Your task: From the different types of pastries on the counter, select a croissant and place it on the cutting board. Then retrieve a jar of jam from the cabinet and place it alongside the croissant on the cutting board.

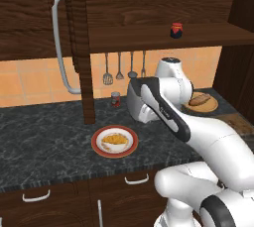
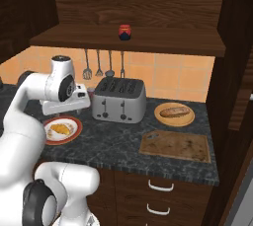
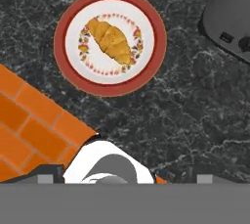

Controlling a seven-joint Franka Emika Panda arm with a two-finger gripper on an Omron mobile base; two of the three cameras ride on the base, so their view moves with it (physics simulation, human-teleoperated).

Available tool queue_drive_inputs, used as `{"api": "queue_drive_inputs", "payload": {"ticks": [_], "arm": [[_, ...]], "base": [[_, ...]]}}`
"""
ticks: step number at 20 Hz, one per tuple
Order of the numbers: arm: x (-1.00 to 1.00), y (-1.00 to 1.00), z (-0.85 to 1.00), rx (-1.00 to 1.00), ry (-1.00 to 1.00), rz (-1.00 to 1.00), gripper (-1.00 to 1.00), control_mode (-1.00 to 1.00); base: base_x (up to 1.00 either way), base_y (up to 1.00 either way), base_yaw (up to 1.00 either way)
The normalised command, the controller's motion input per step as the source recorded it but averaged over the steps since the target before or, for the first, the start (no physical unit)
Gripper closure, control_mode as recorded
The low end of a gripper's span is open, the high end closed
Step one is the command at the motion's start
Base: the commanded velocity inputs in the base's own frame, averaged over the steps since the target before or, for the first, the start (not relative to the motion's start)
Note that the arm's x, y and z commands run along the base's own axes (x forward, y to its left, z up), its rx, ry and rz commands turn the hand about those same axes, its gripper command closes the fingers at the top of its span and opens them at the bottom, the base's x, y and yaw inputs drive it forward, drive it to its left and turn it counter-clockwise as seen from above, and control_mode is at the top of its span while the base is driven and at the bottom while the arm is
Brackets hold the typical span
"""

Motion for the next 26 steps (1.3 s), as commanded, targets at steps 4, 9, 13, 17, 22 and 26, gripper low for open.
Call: {"api": "queue_drive_inputs", "payload": {"ticks": [4, 9, 13, 17, 22, 26], "arm": [[0.01, 0.7, -0.81, 0.0, 0.1, 0.4, -1.0, -1.0], [0.12, 0.7, -0.59, 0.01, 0.04, 0.44, -1.0, -1.0], [0.15, 0.14, -0.21, 0.13, 0.02, 0.09, -1.0, -1.0], [0.4, 0.21, -0.27, 0.08, 0.0, 0.0, -1.0, -1.0], [0.14, 0.12, -0.04, 0.02, 0.0, 0.01, -1.0, -1.0], [0.4, 0.09, -0.01, 0.0, 0.0, 0.0, -1.0, -1.0]], "base": [[0.0, 0.0, 0.0], [0.0, 0.0, 0.0], [0.0, 0.0, 0.0], [0.0, 0.0, 0.0], [0.0, 0.0, 0.0], [0.0, 0.0, 0.0]]}}
